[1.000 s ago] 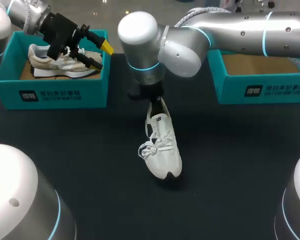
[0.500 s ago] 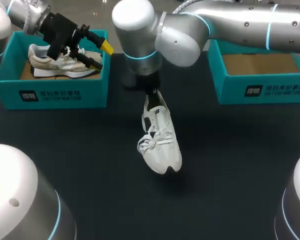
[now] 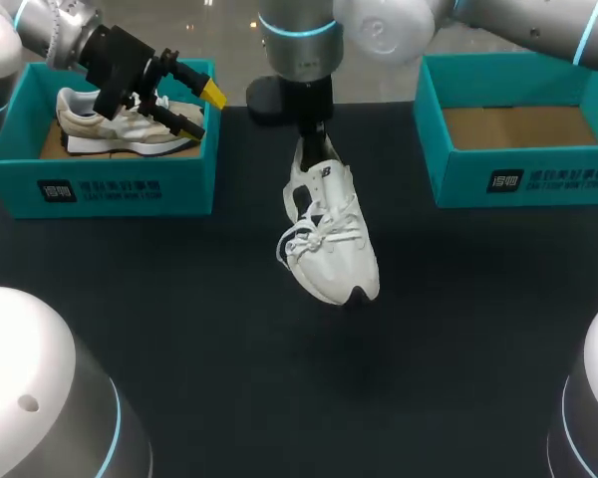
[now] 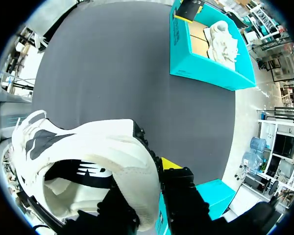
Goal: Take the shoe out of the shoebox, open the shoe tongue, remove and reinsert the insole, then place the shoe into the shoebox
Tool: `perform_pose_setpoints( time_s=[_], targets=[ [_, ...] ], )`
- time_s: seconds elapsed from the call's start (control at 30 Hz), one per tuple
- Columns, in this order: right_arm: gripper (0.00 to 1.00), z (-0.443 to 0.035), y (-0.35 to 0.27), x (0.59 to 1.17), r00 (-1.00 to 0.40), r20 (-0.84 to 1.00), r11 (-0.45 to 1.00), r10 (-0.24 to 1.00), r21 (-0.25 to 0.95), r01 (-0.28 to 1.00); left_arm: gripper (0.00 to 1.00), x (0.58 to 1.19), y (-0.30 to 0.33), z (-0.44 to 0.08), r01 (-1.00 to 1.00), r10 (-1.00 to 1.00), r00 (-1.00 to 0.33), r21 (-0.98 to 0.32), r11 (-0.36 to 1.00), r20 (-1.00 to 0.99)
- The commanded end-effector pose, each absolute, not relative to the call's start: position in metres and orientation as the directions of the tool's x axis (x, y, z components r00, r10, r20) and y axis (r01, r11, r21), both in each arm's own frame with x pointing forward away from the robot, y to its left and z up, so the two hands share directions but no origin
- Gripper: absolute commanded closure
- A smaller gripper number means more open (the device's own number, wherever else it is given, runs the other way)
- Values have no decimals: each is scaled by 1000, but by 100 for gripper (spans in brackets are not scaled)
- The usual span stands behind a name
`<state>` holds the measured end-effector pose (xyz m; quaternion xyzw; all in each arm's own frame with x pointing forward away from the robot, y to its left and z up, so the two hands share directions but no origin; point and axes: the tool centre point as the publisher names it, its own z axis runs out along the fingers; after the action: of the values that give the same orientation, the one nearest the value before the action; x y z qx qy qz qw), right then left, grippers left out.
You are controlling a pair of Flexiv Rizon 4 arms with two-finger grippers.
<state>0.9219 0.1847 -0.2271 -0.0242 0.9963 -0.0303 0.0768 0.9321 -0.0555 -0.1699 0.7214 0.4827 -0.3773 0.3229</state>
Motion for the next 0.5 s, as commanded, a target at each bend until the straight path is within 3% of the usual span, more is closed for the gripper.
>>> perform_pose_setpoints(
  time_s=[0.03, 0.5],
  targets=[
    [100, -178, 175, 919, -987, -151, 997, -62, -49, -56, 0, 932, -55, -169, 940, 455, 250, 101, -327, -854],
    [100, -159, 170, 925, -987, -155, 999, -49, -31, -45, 0, 932, -55, -169, 940, 455, 250, 101, -327, -854]
  ],
)
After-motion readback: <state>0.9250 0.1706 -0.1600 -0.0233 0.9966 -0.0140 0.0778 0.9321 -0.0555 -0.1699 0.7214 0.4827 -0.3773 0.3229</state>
